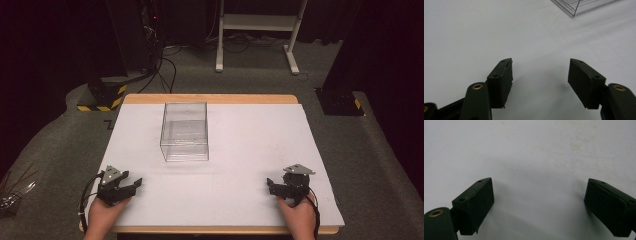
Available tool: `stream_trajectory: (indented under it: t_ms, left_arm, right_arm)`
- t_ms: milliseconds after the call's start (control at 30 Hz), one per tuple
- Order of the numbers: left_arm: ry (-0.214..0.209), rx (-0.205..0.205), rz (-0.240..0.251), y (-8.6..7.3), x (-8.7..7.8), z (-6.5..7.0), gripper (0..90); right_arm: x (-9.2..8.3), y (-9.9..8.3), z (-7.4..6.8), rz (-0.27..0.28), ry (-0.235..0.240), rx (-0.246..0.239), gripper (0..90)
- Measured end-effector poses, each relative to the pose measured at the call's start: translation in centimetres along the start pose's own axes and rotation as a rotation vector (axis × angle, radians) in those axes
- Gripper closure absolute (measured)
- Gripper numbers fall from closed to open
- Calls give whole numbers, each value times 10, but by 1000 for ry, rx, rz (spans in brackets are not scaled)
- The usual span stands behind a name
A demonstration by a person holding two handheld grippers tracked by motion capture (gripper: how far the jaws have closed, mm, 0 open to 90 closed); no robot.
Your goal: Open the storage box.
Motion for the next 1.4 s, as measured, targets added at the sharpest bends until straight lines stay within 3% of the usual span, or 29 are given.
stream_trajectory:
  t_ms: [433,1000,1233,1400]
  left_arm:
    - [2,-7,-7,0,1,1,371]
    - [-16,13,64,-1,-6,3,382]
    - [-65,-41,114,4,-10,7,387]
    - [-81,-4,127,12,-12,14,387]
  right_arm:
    - [0,0,0,0,1,1,90]
    - [0,0,0,-1,0,1,91]
    - [0,0,0,0,0,-1,91]
    - [0,0,0,-1,1,-1,91]
Point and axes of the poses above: each handheld gripper's, and its own axes: x roughly forward along the jaws, y roughly out of its top, z roughly to its right, the point moved 1 cm from there along x, roughly forward along the jaws, and after that the axes turned 9 degrees about x, right-handed, at the moved point
